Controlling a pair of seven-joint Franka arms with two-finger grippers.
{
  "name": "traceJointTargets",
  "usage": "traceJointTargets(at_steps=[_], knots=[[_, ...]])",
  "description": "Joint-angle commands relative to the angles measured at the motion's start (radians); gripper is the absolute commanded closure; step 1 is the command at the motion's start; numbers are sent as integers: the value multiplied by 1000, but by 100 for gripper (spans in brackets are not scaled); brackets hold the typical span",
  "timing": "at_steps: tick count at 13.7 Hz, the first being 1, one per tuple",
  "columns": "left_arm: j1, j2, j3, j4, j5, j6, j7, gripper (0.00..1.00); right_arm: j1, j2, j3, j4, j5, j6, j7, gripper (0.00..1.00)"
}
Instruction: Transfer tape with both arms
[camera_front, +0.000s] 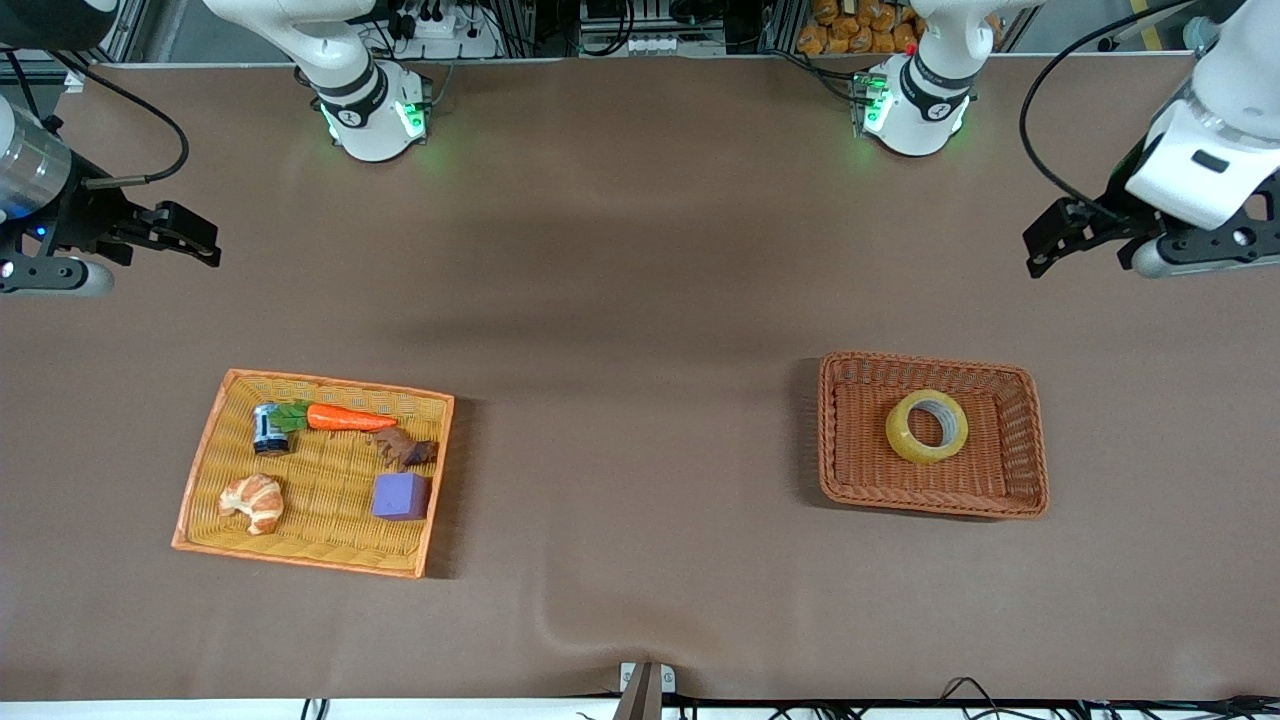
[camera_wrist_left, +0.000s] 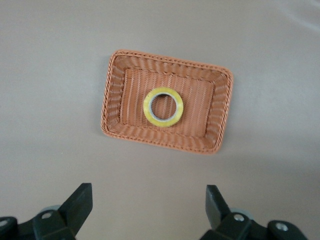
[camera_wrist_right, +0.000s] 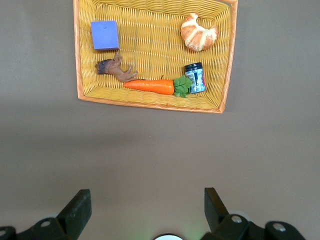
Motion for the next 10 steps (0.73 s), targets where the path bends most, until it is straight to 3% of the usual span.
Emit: traceJointTargets(at_steps=[1, 10], knots=[[8, 114, 9, 168, -19, -114, 54, 0, 7, -10, 0, 0, -19, -13, 8, 0], [-1, 159, 13, 184, -10, -122, 137, 0, 9, -16, 1, 0, -19, -1, 8, 0]])
